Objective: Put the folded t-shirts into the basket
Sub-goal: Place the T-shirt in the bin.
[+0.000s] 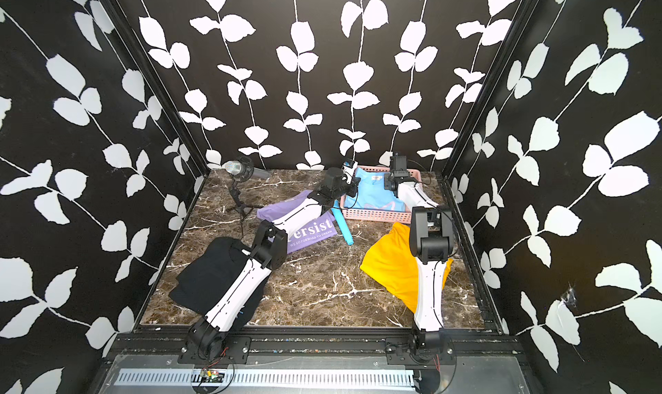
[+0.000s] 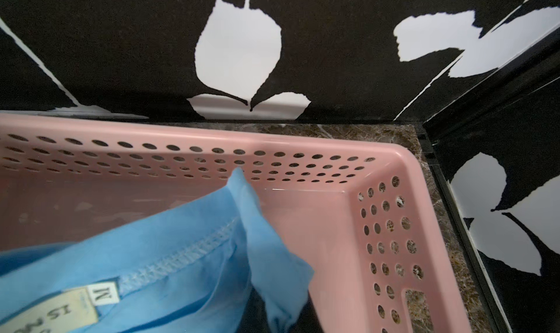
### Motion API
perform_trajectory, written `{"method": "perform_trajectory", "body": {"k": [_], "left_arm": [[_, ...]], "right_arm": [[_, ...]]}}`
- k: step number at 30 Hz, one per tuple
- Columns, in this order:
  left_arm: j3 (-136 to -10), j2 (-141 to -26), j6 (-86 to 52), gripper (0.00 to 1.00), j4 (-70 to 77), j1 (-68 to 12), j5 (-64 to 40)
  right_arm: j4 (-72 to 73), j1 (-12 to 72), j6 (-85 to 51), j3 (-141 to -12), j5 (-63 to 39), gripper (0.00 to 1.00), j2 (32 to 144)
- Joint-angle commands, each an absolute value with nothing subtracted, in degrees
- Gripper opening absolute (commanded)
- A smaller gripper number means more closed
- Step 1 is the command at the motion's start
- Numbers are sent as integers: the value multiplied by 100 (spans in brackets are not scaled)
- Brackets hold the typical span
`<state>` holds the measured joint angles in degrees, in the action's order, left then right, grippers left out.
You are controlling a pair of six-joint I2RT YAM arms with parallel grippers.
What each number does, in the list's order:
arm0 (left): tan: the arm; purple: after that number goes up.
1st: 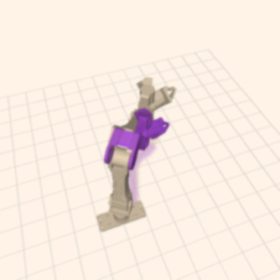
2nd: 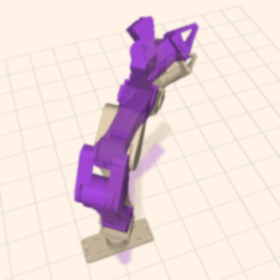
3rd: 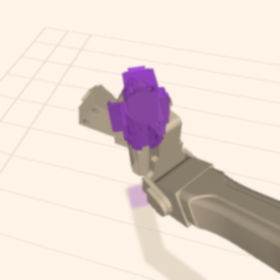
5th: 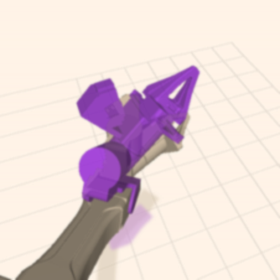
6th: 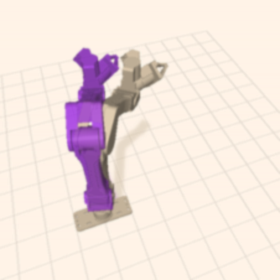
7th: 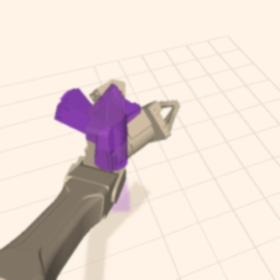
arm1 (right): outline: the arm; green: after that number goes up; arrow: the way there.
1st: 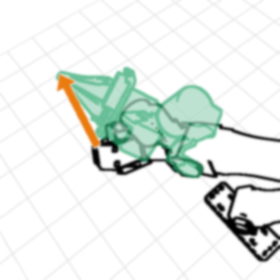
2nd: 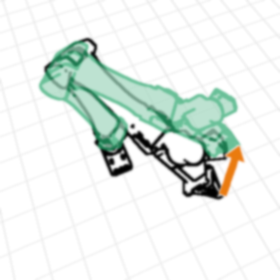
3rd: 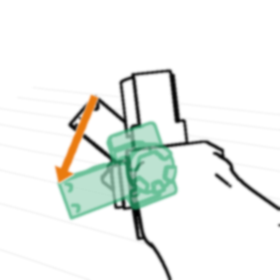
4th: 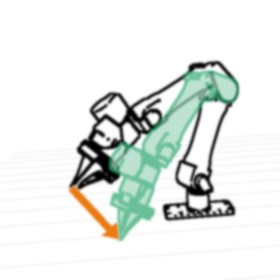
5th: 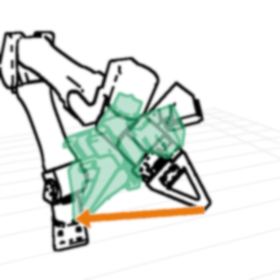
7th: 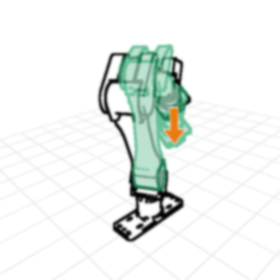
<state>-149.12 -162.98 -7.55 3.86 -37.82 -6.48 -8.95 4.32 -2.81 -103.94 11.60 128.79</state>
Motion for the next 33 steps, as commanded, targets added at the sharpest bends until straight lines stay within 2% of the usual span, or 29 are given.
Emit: {"method": "perform_trajectory", "body": {"k": [1, 5, 12, 18, 22, 27, 33], "left_arm": [[-15015, -16309, -925, 2, 326, -3726, -567], [-14970, -16258, -970, 16, 307, -3721, -529], [-14495, -15809, -1123, 45, 431, -3735, -413], [-14064, -15301, -1213, 55, 440, -3794, -408], [-13776, -14895, -1134, 60, 369, -3874, -398], [-13023, -14147, -1206, 73, 267, -3928, -387], [-11312, -12786, -1424, 77, 313, -3929, -296]], "right_arm": [[-795, 343, -350, -10397, 1323, 7, 12981], [-898, 343, -353, -10426, 1441, 15, 13045], [-1253, 327, -302, -10937, 1713, 36, 13309], [-1754, 315, -270, -11611, 1925, 49, 13585], [-1986, 308, -278, -11727, 1945, 51, 13445], [-1797, 322, -511, -10833, 1302, 58, 12634], [-1362, 414, -763, -9227, 866, 69, 11318]]}}
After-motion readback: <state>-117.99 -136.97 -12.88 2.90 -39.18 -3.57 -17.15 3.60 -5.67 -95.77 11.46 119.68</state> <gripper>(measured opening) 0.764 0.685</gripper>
